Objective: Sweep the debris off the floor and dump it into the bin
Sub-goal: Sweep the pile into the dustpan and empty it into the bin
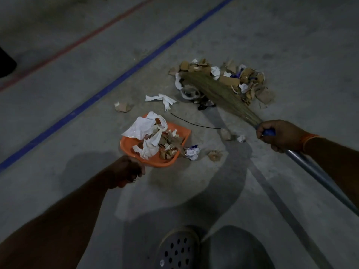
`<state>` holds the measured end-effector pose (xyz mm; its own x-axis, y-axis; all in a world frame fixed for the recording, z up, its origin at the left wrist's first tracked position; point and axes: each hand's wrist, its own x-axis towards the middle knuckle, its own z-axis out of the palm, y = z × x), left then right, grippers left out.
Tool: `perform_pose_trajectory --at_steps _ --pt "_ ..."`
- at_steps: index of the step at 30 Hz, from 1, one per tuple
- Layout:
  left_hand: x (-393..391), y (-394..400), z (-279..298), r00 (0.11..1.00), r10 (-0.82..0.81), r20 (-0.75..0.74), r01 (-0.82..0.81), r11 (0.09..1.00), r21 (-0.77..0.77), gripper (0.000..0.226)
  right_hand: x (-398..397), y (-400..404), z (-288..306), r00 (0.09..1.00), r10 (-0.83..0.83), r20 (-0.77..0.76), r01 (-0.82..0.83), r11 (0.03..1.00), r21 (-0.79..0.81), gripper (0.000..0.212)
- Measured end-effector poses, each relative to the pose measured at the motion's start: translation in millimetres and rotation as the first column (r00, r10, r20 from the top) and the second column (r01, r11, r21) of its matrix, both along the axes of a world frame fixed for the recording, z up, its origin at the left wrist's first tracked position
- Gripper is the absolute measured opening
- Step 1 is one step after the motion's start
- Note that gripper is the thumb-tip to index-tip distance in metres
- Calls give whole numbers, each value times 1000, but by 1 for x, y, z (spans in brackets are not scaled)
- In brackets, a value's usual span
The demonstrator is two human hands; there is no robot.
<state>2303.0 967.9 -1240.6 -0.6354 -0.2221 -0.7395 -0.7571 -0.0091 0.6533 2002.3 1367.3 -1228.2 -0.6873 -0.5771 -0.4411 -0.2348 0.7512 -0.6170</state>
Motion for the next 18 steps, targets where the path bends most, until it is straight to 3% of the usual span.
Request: perform_pose_trajectory --at_steps 9,18 --pt "-9 -5 -8 1000 -25 11 24 1000 16 22 6 10 9 983 180 -38 -173 973 156 23" --pt "-14 -14 -20 999 -7 39 7 1000 0 18 32 32 31 977 213 7 -212 972 97 23"
